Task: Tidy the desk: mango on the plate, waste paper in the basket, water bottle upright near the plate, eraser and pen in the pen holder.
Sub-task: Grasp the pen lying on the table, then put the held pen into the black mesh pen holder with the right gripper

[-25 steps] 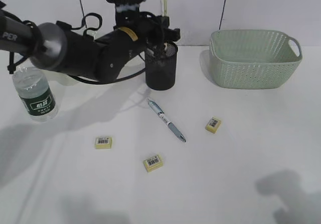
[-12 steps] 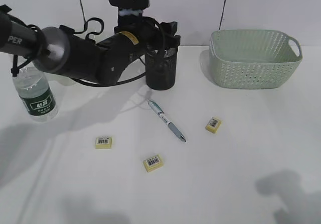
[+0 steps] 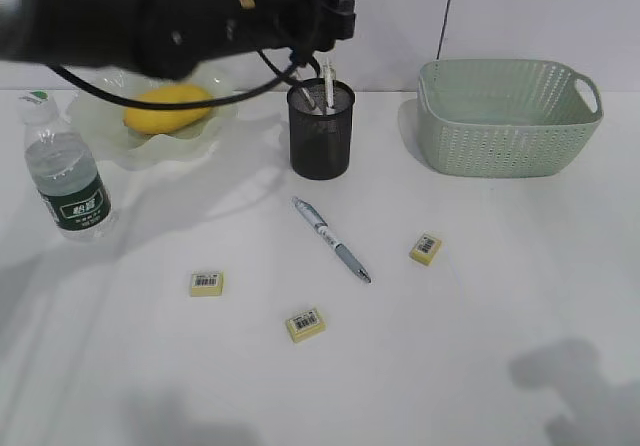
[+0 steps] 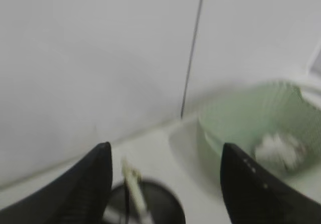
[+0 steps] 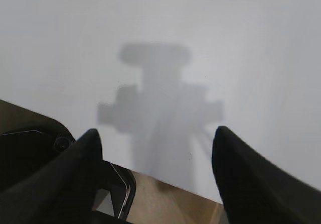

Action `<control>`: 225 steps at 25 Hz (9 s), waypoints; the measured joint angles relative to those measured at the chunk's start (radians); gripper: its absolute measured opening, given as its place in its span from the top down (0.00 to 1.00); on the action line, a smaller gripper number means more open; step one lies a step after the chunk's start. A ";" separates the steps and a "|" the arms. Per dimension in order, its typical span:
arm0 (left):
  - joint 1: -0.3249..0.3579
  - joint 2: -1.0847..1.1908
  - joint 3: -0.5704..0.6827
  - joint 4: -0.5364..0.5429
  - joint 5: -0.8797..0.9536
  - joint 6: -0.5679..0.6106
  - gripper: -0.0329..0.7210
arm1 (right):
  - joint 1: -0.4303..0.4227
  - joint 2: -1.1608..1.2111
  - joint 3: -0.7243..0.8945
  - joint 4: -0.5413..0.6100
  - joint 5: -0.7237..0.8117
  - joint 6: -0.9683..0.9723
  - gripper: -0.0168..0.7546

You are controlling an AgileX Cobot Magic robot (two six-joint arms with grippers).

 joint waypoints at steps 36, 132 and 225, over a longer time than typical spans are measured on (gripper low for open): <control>-0.002 -1.324 0.499 0.049 1.463 -0.103 0.43 | 0.000 0.000 0.000 0.000 -0.001 0.000 0.28; 0.584 -1.948 0.829 -0.054 1.311 0.052 0.56 | 0.000 0.825 -0.451 0.062 -0.170 -0.103 0.28; 0.586 -1.948 0.830 -0.053 1.311 0.052 0.56 | 0.053 1.547 -1.470 0.256 -0.048 -0.317 0.82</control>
